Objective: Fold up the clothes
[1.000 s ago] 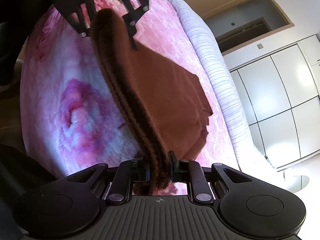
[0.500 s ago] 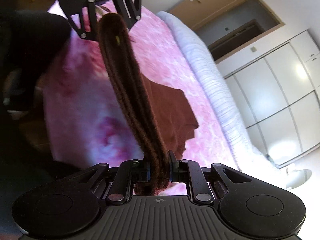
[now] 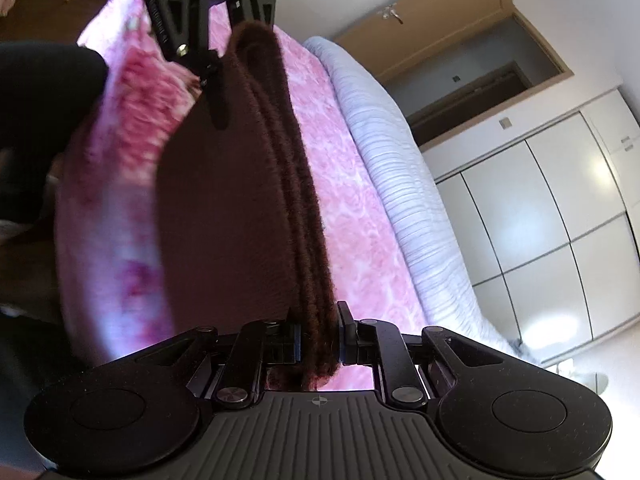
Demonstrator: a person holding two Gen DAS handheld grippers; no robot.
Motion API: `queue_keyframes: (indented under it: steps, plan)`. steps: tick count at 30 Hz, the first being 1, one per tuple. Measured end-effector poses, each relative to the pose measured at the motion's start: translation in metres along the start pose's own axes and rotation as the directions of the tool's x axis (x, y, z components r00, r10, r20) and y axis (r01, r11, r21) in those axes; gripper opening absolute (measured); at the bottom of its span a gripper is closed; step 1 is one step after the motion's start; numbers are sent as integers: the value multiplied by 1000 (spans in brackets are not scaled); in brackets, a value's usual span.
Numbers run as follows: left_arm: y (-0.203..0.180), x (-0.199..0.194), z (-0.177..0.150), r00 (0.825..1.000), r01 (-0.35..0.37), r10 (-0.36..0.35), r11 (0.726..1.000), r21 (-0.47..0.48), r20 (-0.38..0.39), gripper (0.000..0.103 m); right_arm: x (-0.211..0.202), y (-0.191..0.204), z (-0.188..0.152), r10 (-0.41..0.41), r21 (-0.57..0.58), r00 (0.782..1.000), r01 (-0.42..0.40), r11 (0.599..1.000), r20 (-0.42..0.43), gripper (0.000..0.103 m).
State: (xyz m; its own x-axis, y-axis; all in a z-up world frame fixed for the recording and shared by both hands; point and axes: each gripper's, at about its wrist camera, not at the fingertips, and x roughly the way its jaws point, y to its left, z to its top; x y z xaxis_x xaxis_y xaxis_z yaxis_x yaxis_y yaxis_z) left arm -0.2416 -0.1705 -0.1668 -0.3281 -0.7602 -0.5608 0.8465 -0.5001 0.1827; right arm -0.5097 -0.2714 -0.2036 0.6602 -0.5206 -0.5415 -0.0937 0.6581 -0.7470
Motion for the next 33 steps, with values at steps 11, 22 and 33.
queue_keyframes:
  steps: [11, 22, 33]
  plan:
    - [134, 129, -51, 990, 38, -87, 926, -376, -115, 13, 197, -67, -42, 200, 51, 975, -196, 979, -92, 14]
    - [187, 165, -97, 990, 32, -109, 792, -609, -89, 25, 299, -83, -59, 314, 173, 945, -295, 940, -95, 23]
    - [192, 142, -91, 994, -89, 29, 749, -657, -103, 32, 259, -129, -89, 179, 608, 981, -97, 788, -75, 36]
